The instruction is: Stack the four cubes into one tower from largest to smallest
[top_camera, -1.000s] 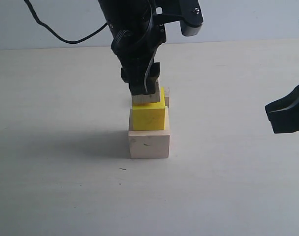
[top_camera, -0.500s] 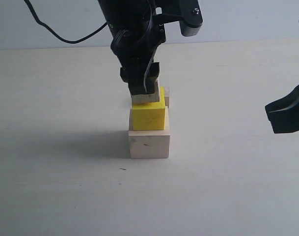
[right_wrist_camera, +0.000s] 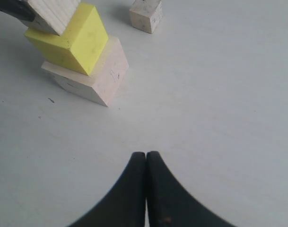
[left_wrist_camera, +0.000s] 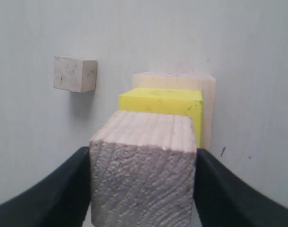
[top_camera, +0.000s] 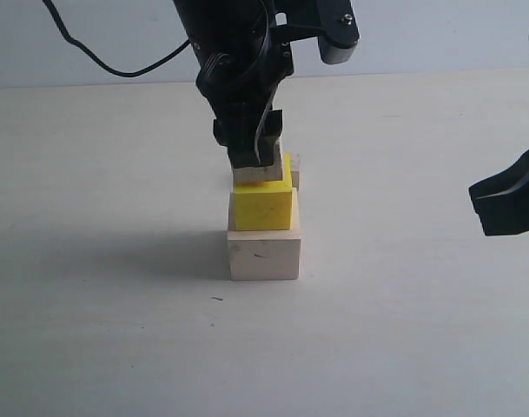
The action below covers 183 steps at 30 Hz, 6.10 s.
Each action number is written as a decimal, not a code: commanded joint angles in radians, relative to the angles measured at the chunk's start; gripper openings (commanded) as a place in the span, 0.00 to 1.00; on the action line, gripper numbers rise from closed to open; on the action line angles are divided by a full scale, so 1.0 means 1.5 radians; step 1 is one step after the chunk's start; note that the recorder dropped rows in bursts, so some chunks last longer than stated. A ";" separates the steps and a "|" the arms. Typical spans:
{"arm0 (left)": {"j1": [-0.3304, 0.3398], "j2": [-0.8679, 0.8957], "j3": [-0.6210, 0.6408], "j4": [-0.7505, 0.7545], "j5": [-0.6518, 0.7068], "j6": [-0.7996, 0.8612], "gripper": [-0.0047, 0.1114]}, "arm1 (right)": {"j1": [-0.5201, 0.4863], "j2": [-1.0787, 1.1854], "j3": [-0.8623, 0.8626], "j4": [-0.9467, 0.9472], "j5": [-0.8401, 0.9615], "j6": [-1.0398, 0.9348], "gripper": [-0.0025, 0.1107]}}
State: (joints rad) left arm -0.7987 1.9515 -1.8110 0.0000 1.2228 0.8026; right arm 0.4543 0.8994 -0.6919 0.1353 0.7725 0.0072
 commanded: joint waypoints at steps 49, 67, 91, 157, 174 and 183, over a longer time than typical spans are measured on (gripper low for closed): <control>0.000 -0.002 0.002 -0.009 -0.027 -0.057 0.61 | 0.000 -0.002 0.002 0.000 0.000 -0.005 0.02; 0.000 -0.037 0.002 -0.009 -0.019 -0.067 0.61 | 0.000 -0.002 0.002 0.000 0.000 -0.005 0.02; 0.158 -0.352 0.181 -0.010 -0.035 -0.256 0.04 | 0.000 -0.025 0.005 -0.002 -0.011 -0.010 0.02; 0.223 -0.790 0.874 -0.090 -0.498 -0.436 0.04 | 0.000 0.225 -0.126 -0.115 -0.175 0.065 0.02; 0.223 -0.790 0.874 -0.095 -0.496 -0.436 0.04 | -0.111 0.488 -0.492 -0.112 -0.033 0.107 0.02; 0.223 -0.790 0.874 -0.095 -0.496 -0.436 0.04 | -0.137 0.676 -0.676 -0.040 0.083 0.059 0.02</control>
State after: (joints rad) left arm -0.4691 0.7608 -0.5026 -0.1298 0.4800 0.1565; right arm 0.2524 1.8464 -1.6399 0.0458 0.8614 0.1294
